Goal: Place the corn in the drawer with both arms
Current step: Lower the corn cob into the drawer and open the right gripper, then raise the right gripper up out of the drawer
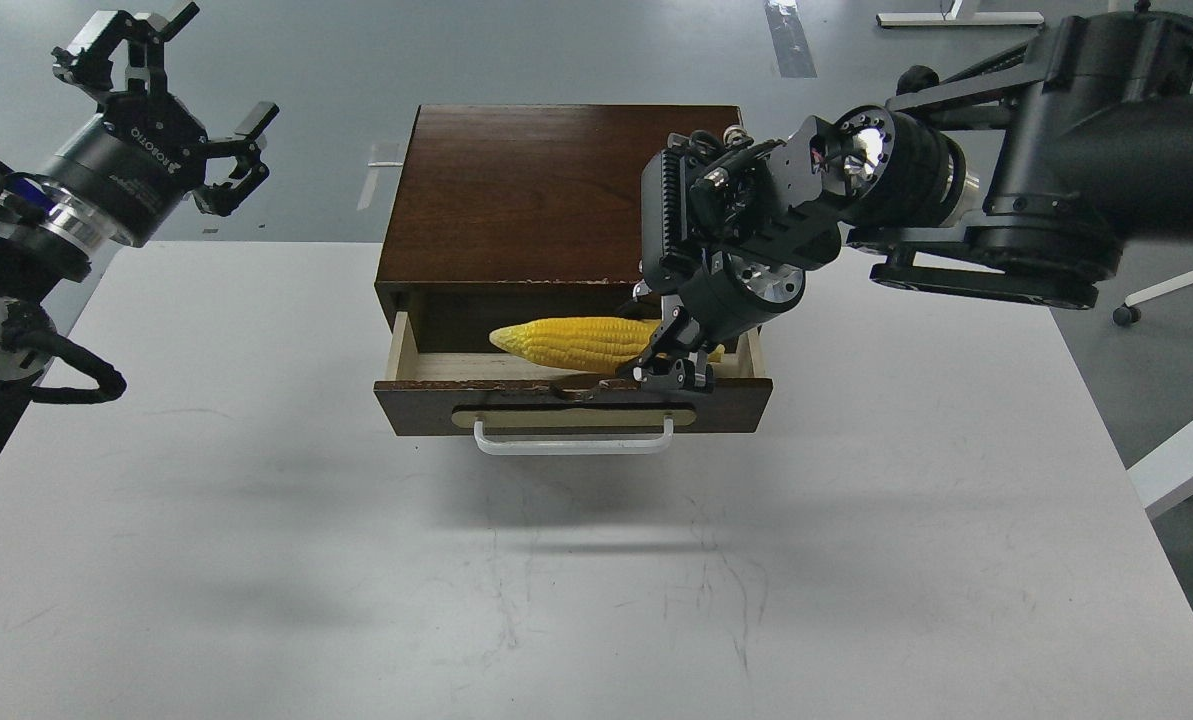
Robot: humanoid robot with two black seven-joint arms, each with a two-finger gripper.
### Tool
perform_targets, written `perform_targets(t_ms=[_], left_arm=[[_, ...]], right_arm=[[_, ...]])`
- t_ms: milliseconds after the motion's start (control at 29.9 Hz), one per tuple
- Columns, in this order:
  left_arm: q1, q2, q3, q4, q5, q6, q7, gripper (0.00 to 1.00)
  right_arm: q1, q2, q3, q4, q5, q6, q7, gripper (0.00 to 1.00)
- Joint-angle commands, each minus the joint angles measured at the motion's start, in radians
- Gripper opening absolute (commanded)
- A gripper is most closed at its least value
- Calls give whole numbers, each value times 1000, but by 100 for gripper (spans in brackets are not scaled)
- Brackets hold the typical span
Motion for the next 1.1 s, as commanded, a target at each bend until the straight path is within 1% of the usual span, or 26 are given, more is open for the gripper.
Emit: perform_targets(t_ms=[0, 367, 534, 568, 635, 701, 735, 768, 802, 868, 969, 1035, 1069], left_arm=[[0, 0, 0, 0, -1, 0, 0, 98], [-3, 0, -2, 0, -1, 0, 0, 98], [-3, 0, -2, 0, 1, 0, 0, 98], [-3, 0, -2, 0, -1, 0, 0, 98], [-3, 0, -2, 2, 1, 0, 0, 98], [-3, 0, -2, 0, -1, 0, 0, 98], [-3, 0, -2, 2, 1, 0, 0, 98], [-3, 0, -2, 2, 1, 0, 0, 98], [-3, 0, -2, 2, 1, 0, 0, 98], [-3, 0, 0, 0, 1, 0, 0, 98], [-2, -3, 0, 2, 1, 0, 0, 98], [-2, -6, 0, 2, 1, 0, 0, 98], [-2, -8, 1, 2, 1, 0, 0, 98]], right_arm=[[0, 0, 0, 0, 0, 2, 0, 57], [9, 0, 5, 0, 5, 0, 0, 57], [43, -23, 35, 0, 43, -1, 0, 58], [51, -41, 55, 0, 79, 2, 0, 62], [54, -69, 84, 2, 157, 2, 0, 66], [57, -92, 106, 2, 217, 2, 0, 66], [60, -121, 126, 0, 275, 2, 0, 69], [60, -138, 135, 0, 305, 2, 0, 69], [57, -167, 159, -3, 370, 2, 0, 70], [40, -216, 192, -12, 498, 2, 0, 74], [-3, -277, 212, -32, 711, 0, 0, 75], [-66, -336, 268, -38, 890, -3, 0, 75], [-87, -350, 287, -38, 926, -3, 0, 76]])
